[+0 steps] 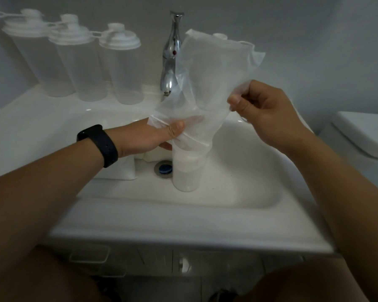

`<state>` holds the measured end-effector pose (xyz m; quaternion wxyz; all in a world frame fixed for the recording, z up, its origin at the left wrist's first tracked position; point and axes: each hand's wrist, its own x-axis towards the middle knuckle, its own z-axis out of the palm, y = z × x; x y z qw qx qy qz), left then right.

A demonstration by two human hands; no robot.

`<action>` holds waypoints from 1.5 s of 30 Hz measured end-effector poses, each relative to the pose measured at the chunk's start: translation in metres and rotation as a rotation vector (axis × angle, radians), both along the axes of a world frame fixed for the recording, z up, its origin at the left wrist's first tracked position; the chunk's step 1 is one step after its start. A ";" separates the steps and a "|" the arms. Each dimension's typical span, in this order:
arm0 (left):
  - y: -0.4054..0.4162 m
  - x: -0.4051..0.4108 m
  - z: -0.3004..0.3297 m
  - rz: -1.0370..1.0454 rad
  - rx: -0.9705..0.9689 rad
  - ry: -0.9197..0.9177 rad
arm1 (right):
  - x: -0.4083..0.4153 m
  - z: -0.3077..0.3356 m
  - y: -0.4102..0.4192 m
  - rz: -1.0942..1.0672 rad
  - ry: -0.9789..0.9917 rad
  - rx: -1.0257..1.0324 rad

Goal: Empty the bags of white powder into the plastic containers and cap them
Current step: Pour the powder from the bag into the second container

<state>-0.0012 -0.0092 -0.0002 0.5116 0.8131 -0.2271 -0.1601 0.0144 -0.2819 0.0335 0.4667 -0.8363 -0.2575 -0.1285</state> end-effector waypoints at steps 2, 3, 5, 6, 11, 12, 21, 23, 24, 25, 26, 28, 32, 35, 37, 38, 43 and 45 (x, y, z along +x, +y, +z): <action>0.000 0.000 0.000 -0.009 0.012 -0.011 | 0.000 -0.001 0.001 0.004 0.002 -0.042; 0.000 0.000 0.000 -0.015 0.013 -0.012 | 0.000 -0.002 0.001 -0.004 -0.023 -0.032; -0.001 0.001 0.000 -0.013 0.002 -0.003 | -0.001 -0.001 0.000 -0.028 -0.070 0.010; 0.000 0.001 0.000 -0.012 -0.002 -0.005 | -0.002 0.001 0.000 -0.024 -0.061 0.008; 0.000 0.003 -0.003 -0.009 0.006 -0.004 | -0.001 0.001 -0.001 -0.025 -0.087 0.015; 0.001 0.003 -0.003 -0.006 0.011 -0.007 | -0.001 0.002 0.000 -0.018 -0.069 0.014; 0.000 0.003 -0.003 0.021 0.002 -0.035 | -0.006 -0.001 0.006 -0.071 -0.118 0.105; 0.001 0.001 -0.001 0.008 -0.005 -0.036 | -0.007 -0.003 0.009 -0.052 -0.093 0.104; 0.001 0.000 -0.001 0.004 -0.001 -0.037 | -0.007 -0.003 0.010 -0.042 -0.084 0.090; 0.002 0.000 -0.002 0.001 0.010 -0.036 | -0.008 -0.003 0.011 -0.047 -0.093 0.101; 0.002 0.001 -0.002 0.004 0.018 -0.034 | -0.009 -0.001 0.012 -0.057 -0.107 0.145; 0.003 0.001 -0.004 0.022 0.023 -0.029 | -0.012 0.003 0.012 -0.070 -0.121 0.241; 0.005 0.004 -0.007 0.037 0.021 -0.019 | -0.015 0.008 0.014 -0.117 -0.122 0.296; 0.005 0.005 -0.006 0.018 0.035 -0.027 | -0.012 0.011 0.010 -0.233 -0.144 0.355; 0.006 0.005 -0.005 0.002 0.047 -0.026 | -0.011 0.013 0.008 -0.242 -0.095 0.311; 0.006 0.005 -0.005 -0.008 0.048 -0.029 | -0.011 0.013 0.008 -0.241 -0.076 0.284; 0.005 0.004 -0.005 -0.012 0.018 -0.039 | -0.012 0.014 0.011 -0.283 -0.153 0.334; 0.005 0.004 -0.005 -0.016 0.028 -0.037 | -0.013 0.015 0.012 -0.265 -0.139 0.310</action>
